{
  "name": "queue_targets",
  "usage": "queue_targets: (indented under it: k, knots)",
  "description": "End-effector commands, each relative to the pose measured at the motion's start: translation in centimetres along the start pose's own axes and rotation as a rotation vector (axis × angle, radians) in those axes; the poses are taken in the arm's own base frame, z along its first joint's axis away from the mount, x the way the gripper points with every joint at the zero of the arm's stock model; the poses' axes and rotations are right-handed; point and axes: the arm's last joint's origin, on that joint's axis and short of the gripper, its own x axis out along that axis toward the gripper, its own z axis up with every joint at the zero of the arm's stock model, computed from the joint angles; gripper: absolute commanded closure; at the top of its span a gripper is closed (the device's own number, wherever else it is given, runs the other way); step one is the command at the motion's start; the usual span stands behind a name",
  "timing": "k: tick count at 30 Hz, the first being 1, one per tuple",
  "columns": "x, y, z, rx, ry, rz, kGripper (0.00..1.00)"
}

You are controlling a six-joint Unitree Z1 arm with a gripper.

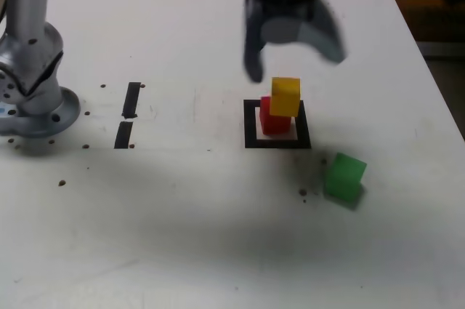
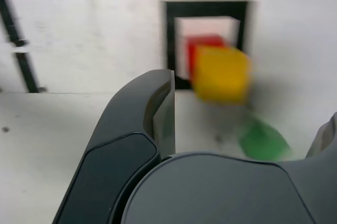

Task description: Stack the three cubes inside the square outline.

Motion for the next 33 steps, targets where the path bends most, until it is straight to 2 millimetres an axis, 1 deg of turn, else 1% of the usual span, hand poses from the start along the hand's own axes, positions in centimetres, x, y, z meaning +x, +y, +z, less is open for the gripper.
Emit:
queue_targets:
  k: [1,3,4,6,7,10,12,14,16,20,25,27,29,33]
  knots:
    - [-1.5,-0.7,0.4,0.051,-0.066,0.016,0.00]
    - [-2.9,-1.9,1.2,0.127,-0.130,0.035,0.00]
    - [-3.3,-2.6,1.8,0.166,-0.147,0.043,0.00]
    - [-3.4,-4.2,3.2,0.241,-0.154,0.058,0.00]
    - [-3.0,-5.1,3.9,0.275,-0.145,0.063,0.00]
    - [-0.7,-7.5,6.1,0.353,-0.079,0.064,0.01]
    - [1.7,-9.0,7.4,0.390,-0.021,0.056,0.01]
    - [3.6,-10.0,8.2,0.411,0.021,0.048,0.01]
    - [5.0,-10.6,8.7,0.426,0.053,0.045,0.02]
    - [6.9,-11.2,9.1,0.447,0.099,0.044,0.03]
    - [8.2,-11.5,9.1,0.456,0.136,0.034,0.06]
    - [8.4,-11.6,9.2,0.454,0.143,0.026,0.10]
    - [8.6,-11.5,9.3,0.448,0.147,0.016,0.17]
    - [8.8,-11.2,9.7,0.432,0.132,0.009,0.45]
